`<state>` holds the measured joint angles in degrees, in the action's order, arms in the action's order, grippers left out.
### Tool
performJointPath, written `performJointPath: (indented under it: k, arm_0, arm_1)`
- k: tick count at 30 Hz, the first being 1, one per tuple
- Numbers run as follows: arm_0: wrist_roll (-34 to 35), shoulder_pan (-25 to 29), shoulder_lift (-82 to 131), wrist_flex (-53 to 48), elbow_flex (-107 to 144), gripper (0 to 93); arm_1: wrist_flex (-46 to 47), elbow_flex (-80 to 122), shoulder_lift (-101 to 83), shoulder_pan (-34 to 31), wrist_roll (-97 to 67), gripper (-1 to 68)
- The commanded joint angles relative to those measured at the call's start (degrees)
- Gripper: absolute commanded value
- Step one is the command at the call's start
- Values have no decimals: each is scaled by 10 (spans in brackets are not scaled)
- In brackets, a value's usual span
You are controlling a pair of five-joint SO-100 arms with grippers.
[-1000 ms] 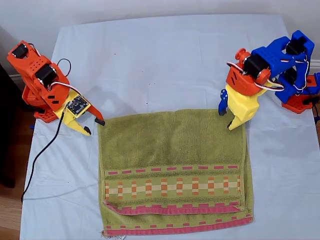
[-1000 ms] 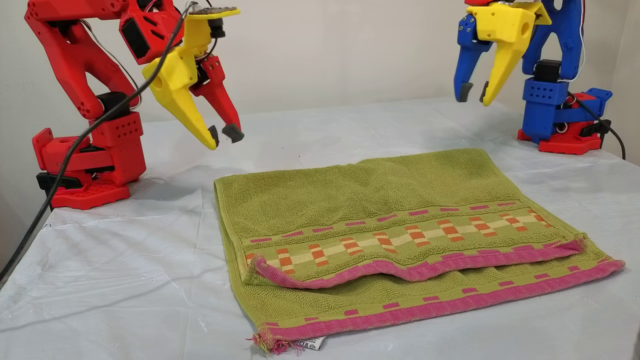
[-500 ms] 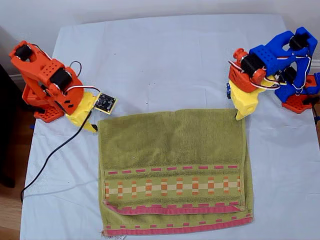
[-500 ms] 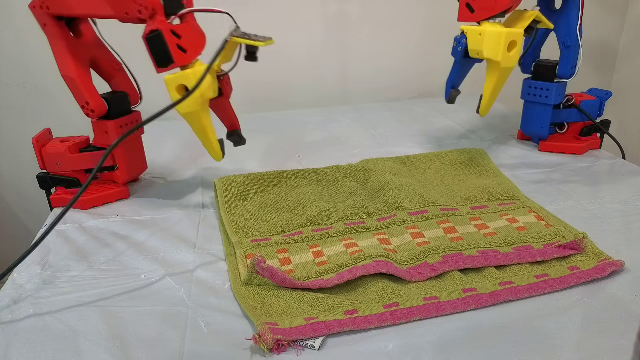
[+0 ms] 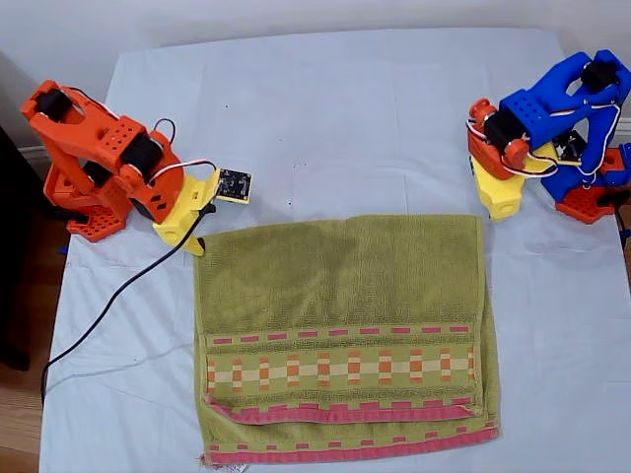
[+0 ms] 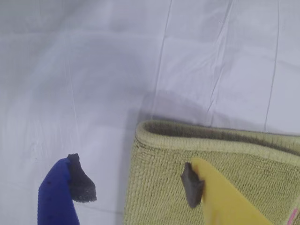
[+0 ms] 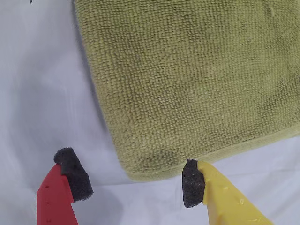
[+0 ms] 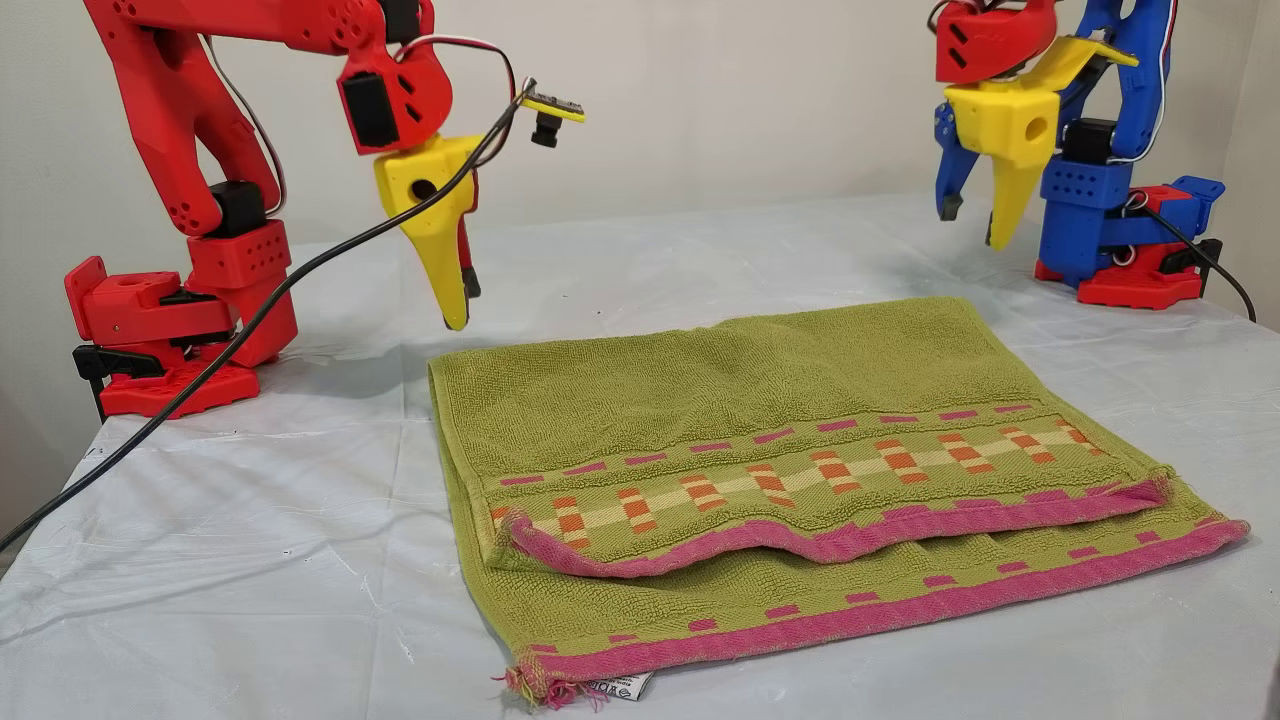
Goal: Fold the towel.
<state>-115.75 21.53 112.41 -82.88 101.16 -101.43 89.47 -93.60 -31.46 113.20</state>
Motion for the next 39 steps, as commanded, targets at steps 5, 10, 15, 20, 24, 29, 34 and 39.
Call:
performJointPath:
  k: [5,10,15,20,24,29,34,39]
  arm_0:
    - [-35,-21,-1,61,29,447]
    - [-54,-16,-3,78,51,438]
    - [-65,-10,5,89,68,434]
    - [-75,-4,14,108,92,430]
    - [-76,-4,18,110,99,428]
    - [-81,-3,22,120,112,427]
    - [-83,-3,38,128,129,426]
    - [-92,-3,32,126,134,425]
  arm_1:
    - [31,15,-50,-1,41,400]
    - [39,-19,-33,-2,72,398]
    - [30,-119,59,-2,86,396]
    - [43,-140,99,-4,117,394]
    - [98,-73,83,-14,154,393]
    - [236,68,23,-16,170,449]
    - [253,84,25,-13,166,484]
    - [287,105,31,-8,157,494]
